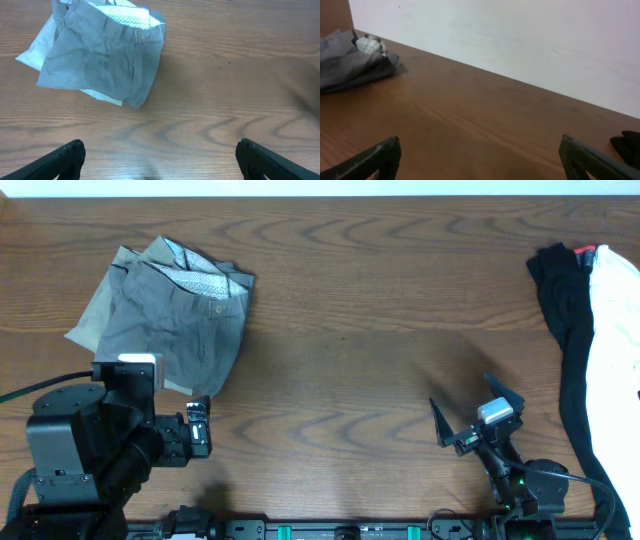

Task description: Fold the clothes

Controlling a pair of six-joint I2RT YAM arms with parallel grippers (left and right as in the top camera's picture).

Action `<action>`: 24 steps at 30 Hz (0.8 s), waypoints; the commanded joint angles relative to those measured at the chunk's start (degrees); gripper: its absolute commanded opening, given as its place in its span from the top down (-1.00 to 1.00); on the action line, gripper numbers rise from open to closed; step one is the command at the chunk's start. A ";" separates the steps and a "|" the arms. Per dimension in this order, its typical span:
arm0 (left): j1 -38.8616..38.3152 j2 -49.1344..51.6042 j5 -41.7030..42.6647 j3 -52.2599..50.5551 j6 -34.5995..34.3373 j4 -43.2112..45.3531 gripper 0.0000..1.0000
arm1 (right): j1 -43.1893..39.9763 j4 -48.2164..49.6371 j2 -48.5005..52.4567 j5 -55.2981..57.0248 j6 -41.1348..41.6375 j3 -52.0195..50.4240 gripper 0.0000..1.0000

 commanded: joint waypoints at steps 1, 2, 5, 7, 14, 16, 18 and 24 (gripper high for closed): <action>-0.13 0.09 -0.46 0.00 -0.31 0.00 -0.96 | -0.24 -0.33 -0.20 -0.33 -0.44 -0.09 -0.99; -0.13 0.11 -0.46 0.00 -0.28 0.00 -0.96 | -0.24 -0.33 -0.20 -0.31 -0.44 -0.09 -0.99; -0.13 0.11 -0.46 0.00 -0.28 0.00 -0.96 | -0.24 -0.33 -0.20 -0.31 -0.44 -0.09 -0.98; -0.13 0.09 -0.46 0.00 -0.28 0.00 -0.96 | -0.24 -0.33 -0.20 -0.33 -0.44 -0.09 -0.99; -0.13 0.07 -0.46 -0.13 -0.31 -0.35 -0.96 | -0.24 -0.33 -0.20 -0.33 -0.44 -0.09 -0.98; 0.09 -0.96 -1.51 -0.72 1.07 0.76 -0.96 | -0.24 -0.33 -0.20 -0.33 -0.44 -0.09 -0.98; 0.46 -2.86 -1.25 -2.60 1.03 4.98 -0.96 | -0.24 -0.33 -0.20 -0.31 -0.44 -0.09 -0.99; 0.68 -12.52 -0.11 -16.55 0.98 26.64 -0.96 | -0.24 -0.31 -0.20 -0.31 -0.44 -0.09 -0.99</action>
